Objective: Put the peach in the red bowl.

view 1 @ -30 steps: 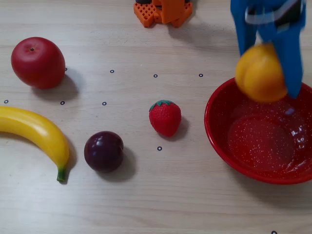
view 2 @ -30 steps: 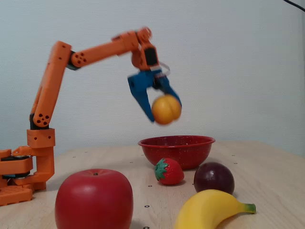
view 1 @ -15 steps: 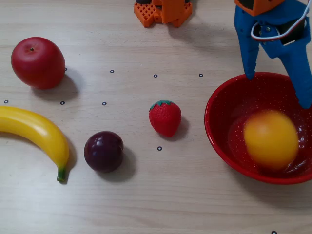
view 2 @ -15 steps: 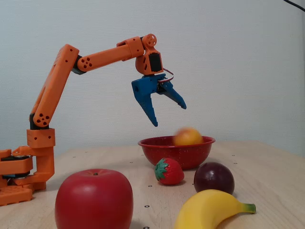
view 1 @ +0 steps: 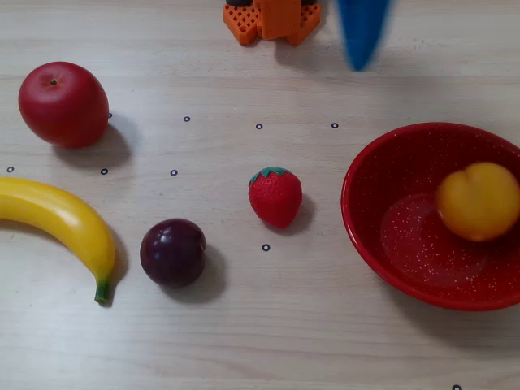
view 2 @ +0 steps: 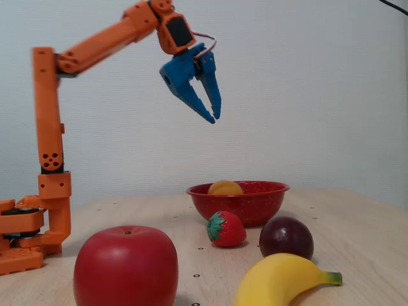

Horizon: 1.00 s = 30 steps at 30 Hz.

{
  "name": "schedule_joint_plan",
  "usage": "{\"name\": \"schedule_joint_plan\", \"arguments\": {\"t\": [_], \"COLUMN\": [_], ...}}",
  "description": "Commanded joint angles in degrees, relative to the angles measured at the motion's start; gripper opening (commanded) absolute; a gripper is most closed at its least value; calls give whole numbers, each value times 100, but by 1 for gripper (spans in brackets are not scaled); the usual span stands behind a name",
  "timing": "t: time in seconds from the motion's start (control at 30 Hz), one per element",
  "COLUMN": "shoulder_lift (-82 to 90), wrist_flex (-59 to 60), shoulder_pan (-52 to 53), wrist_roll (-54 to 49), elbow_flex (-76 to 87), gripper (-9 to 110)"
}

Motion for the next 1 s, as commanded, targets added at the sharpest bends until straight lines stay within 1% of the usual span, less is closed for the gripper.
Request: {"name": "schedule_joint_plan", "arguments": {"t": [0.0,0.13,0.3,0.6,0.7,0.97], "shoulder_lift": [1160,2320,4061,6337,7356,9053], "wrist_flex": [-510,-993,-1898,-2760,-3076,-3322], "shoulder_pan": [-431,-949,-1257,-1740,-1802,-2013], "wrist_roll": [-185,-123,-9,-229,-229,-176], "elbow_flex": [782,2470,4825,7980,9105,11048], "gripper": [0,0,0,0,0,0]}}
